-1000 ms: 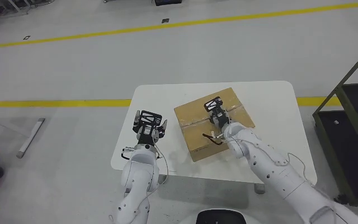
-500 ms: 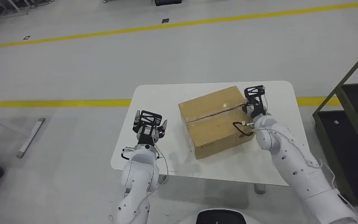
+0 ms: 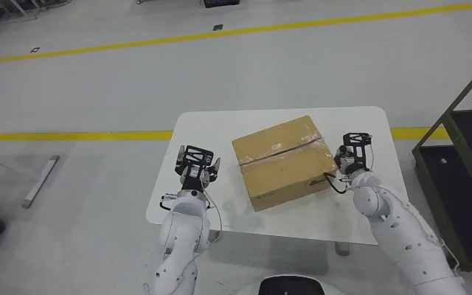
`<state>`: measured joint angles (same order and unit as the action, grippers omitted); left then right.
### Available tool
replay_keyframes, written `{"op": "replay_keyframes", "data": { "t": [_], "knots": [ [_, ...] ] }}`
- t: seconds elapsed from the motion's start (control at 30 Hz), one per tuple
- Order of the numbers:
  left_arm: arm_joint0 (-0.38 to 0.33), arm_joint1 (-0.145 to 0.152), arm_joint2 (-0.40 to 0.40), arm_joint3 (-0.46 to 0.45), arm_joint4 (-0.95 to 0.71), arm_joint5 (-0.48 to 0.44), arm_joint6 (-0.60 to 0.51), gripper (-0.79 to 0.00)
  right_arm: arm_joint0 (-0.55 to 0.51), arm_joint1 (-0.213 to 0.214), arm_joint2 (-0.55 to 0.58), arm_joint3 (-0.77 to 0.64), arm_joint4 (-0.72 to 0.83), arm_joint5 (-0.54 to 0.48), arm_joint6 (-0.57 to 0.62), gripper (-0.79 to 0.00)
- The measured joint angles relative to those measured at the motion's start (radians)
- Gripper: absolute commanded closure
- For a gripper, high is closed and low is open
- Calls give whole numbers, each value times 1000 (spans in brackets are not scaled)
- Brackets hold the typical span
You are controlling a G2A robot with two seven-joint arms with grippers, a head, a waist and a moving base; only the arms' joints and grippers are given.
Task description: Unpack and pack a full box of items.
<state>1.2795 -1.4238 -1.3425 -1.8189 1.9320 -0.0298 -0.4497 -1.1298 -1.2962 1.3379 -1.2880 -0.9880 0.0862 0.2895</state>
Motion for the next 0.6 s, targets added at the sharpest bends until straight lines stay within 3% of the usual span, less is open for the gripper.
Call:
{"op": "replay_keyframes", "data": {
  "t": [0.23,0.5,0.6],
  "knots": [
    [0,0,0,0,0,0,0,-785,-94,-7,-89,-139,33,-27,60,0],
    [3,1,3,-3,2,-7,9,-785,-183,2,-91,-344,-255,76,-14,0],
    [18,6,11,-10,34,-34,109,-785,-244,14,-33,-451,-364,129,-39,0]
  ]
}}
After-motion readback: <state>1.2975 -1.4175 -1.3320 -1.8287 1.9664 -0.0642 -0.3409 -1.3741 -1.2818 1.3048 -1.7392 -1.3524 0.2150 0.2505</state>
